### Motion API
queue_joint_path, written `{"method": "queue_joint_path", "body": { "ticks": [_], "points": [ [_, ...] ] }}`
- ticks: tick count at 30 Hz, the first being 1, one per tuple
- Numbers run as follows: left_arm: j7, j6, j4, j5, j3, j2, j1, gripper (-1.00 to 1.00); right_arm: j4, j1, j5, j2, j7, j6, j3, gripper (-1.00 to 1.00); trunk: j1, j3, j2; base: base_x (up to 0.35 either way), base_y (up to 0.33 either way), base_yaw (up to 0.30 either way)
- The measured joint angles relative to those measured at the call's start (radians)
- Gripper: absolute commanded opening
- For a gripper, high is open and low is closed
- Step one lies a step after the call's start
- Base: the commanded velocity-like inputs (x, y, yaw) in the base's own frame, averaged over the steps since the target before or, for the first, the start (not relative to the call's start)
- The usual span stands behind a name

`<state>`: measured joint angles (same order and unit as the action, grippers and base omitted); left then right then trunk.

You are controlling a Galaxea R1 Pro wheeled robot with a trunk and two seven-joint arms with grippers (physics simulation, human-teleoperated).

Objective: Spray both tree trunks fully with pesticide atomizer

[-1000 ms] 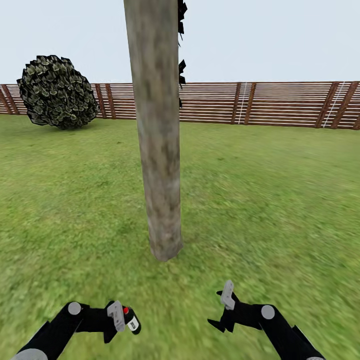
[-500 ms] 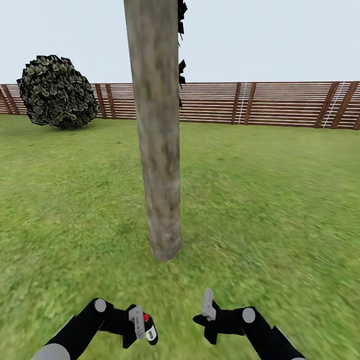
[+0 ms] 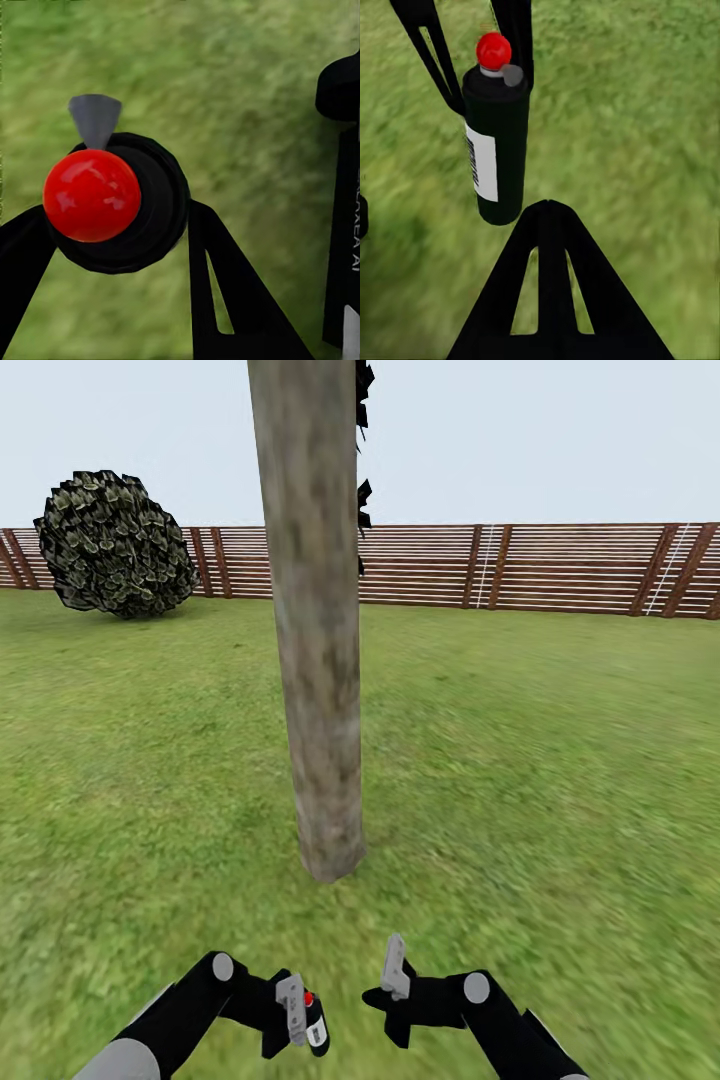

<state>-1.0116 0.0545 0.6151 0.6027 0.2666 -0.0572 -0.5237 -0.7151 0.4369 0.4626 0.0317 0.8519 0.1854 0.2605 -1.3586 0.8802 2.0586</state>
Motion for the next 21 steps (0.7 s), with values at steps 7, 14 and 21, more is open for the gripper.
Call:
{"method": "queue_joint_path", "body": {
  "ticks": [7, 14, 21],
  "points": [
    [0.001, 0.001, 0.0, 0.0, 0.002, 0.011, -0.001, -1.0, -0.023, 0.001, 0.001, 0.009, 0.049, -0.002, 0.0, -1.0, 0.0, 0.0, 0.0, 0.0, 0.0, 0.0],
    [-0.006, 0.005, 0.0, -0.002, 0.002, 0.011, -0.001, -1.0, -0.024, 0.001, 0.002, 0.009, 0.051, -0.001, 0.0, -1.0, 0.0, 0.0, 0.0, 0.0, 0.0, 0.0],
    [-0.013, 0.01, 0.0, -0.008, 0.001, 0.014, -0.001, -1.0, -0.02, 0.001, 0.004, 0.008, 0.051, 0.0, 0.0, -1.0, 0.0, 0.0, 0.0, 0.0, 0.0, 0.0]
  ]
}}
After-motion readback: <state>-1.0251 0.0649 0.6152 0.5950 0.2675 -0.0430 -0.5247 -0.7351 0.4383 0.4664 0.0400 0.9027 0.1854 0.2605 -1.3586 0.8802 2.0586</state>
